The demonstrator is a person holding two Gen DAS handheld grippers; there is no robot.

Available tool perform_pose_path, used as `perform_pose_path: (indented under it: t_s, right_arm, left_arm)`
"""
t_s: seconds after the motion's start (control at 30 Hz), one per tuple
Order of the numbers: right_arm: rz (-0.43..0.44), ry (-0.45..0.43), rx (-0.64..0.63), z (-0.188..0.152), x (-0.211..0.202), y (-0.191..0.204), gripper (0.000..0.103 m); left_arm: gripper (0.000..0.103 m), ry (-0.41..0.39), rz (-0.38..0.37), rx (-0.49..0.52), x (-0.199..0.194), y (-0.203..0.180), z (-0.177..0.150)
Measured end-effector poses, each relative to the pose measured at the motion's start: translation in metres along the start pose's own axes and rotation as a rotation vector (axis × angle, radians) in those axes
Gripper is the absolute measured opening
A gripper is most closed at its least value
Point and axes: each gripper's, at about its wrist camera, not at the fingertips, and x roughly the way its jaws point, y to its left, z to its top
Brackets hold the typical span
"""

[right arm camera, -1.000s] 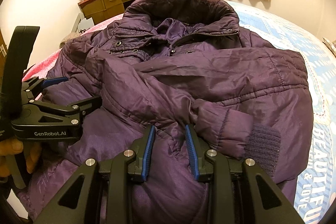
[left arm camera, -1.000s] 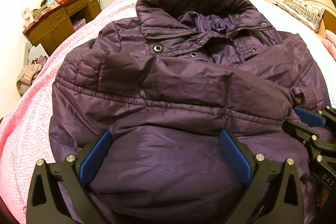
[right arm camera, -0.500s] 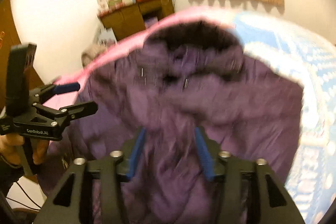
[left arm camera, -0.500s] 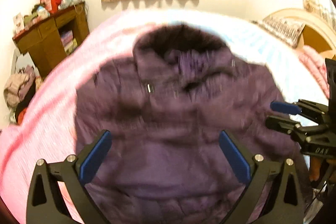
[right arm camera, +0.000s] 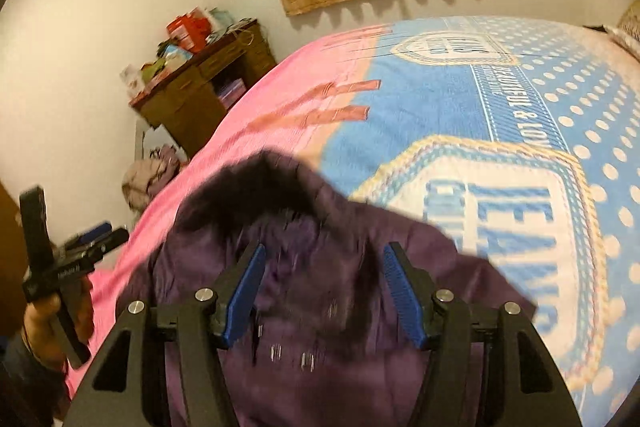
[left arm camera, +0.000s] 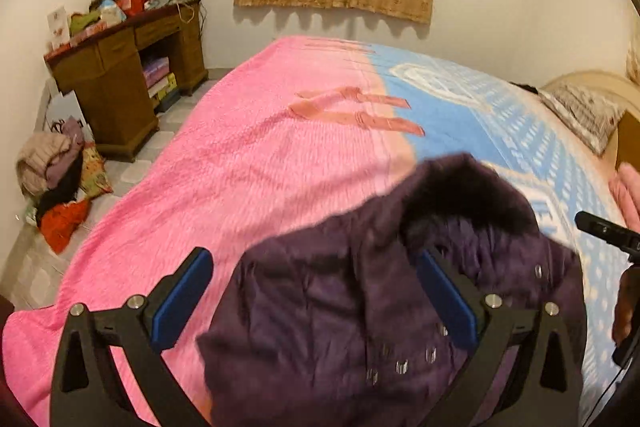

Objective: Fold large clothes
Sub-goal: 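Grasp the jacket collar end with both grippers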

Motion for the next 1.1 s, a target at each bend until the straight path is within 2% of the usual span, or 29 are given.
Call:
perform_pose_path:
  t_s: [0.07,0.13,0.3,0.33,0.37,0.4,0.43,0.47,0.5,0.53,0.57,0.7,0.8,0.9,0.93,0.97,1.03,1.1]
  right_arm:
    - [0.006,0.005,0.019,0.018,0.016,-0.002,0.062]
    - [0.012,0.0,0.037,0.032,0.034,-0.002,0.062]
    - [0.021,0.061,0.004,0.044,0.074,0.011,0.061]
    - [0.024,0.082,-0.016,0.042,0.08,0.014,0.057]
    - [0.022,0.107,-0.044,0.038,0.086,0.018,0.047]
    - [0.013,0.125,-0.069,0.033,0.089,0.021,0.041]
    - [-0.003,0.149,-0.114,0.027,0.092,0.026,0.031]
    - [-0.017,0.16,-0.145,0.023,0.093,0.029,0.019]
    - [-0.039,0.164,-0.186,0.017,0.092,0.032,0.015]
    - [-0.046,0.17,-0.225,0.01,0.088,0.036,0.013]
    - [-0.046,0.174,-0.254,0.005,0.085,0.038,0.011]
    - [-0.073,0.211,-0.382,-0.018,0.073,0.045,0.009]
    - [-0.091,0.248,-0.448,-0.039,0.069,0.043,0.008]
    - [-0.095,0.283,-0.477,-0.058,0.07,0.037,0.006]
    - [-0.093,0.299,-0.478,-0.065,0.071,0.034,0.0]
    - [-0.097,0.307,-0.483,-0.07,0.074,0.032,0.0]
    - [-0.112,0.31,-0.482,-0.079,0.077,0.027,0.0]
    - [-0.104,0.301,-0.459,-0.083,0.079,0.021,0.0]
  left_arm:
    - [0.103,-0.025,0.009,-0.02,0.011,0.0,0.009]
    - [0.103,-0.03,0.017,0.001,0.022,-0.009,0.016]
    - [0.103,-0.014,-0.028,0.029,0.049,-0.029,0.022]
    - [0.103,-0.003,-0.036,0.046,0.055,-0.035,0.021]
    - [0.101,0.011,-0.045,0.063,0.058,-0.039,0.019]
    - [0.09,0.02,-0.058,0.084,0.061,-0.044,0.017]
    - [0.077,0.03,-0.078,0.122,0.062,-0.05,0.014]
    - [0.071,0.046,-0.076,0.17,0.063,-0.057,0.01]
    - [0.053,0.05,-0.074,0.199,0.063,-0.06,0.007]
    - [0.025,0.059,-0.074,0.249,0.062,-0.064,0.003]
    - [0.019,0.071,-0.058,0.295,0.06,-0.068,-0.001]
    - [0.016,0.043,-0.068,0.387,0.037,-0.069,-0.012]
    - [0.014,0.036,-0.057,0.501,0.022,-0.071,-0.03]
    - [0.014,0.07,-0.037,0.608,0.018,-0.072,-0.049]
    - [0.014,0.092,-0.036,0.64,0.02,-0.074,-0.055]
    - [0.014,0.09,-0.022,0.661,0.018,-0.075,-0.059]
    - [0.02,0.078,-0.015,0.641,0.01,-0.073,-0.057]
    - [0.021,0.041,-0.076,0.55,-0.008,-0.07,-0.041]
